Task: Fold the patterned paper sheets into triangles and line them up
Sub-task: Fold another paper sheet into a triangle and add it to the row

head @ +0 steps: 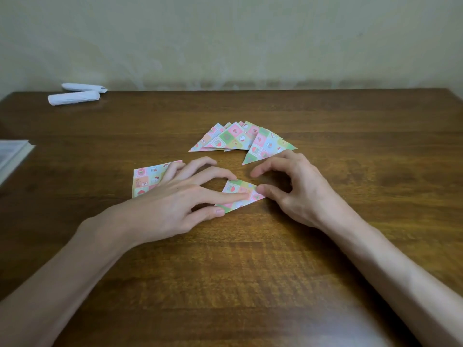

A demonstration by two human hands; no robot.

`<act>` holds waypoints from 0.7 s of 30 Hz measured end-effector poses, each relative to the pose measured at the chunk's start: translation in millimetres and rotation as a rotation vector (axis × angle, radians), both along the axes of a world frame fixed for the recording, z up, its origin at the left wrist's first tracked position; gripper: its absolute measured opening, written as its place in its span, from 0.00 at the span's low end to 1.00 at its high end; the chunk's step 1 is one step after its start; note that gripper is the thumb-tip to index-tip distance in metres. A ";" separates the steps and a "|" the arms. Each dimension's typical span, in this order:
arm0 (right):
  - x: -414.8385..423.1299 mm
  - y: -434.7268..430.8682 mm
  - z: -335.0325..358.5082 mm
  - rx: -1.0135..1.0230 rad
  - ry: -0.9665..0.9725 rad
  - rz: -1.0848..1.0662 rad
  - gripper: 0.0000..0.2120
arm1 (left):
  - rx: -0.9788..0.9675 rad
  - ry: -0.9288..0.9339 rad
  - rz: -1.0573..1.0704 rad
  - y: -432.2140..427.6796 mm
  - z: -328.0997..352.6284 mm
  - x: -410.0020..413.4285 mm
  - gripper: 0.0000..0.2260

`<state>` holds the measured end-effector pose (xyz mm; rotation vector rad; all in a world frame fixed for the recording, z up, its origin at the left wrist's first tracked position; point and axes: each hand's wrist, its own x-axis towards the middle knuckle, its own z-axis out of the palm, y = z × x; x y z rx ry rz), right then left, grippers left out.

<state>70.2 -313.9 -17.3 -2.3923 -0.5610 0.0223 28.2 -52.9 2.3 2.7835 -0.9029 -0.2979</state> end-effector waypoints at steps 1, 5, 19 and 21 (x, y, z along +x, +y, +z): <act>0.3 1.3 0.5 -0.022 0.001 0.004 0.12 | 0.002 -0.003 -0.002 0.2 -0.1 0.2 0.21; -2.8 -2.1 -0.2 -0.005 -0.016 0.018 0.10 | -0.040 -0.018 0.011 1.7 -4.5 0.8 0.21; -5.8 -0.3 8.6 0.362 0.233 -0.009 0.04 | -0.219 -0.199 0.249 5.5 -11.6 5.7 0.31; -2.2 -4.5 10.9 0.348 0.244 -0.015 0.04 | -0.275 -0.186 0.307 6.5 -11.3 7.5 0.31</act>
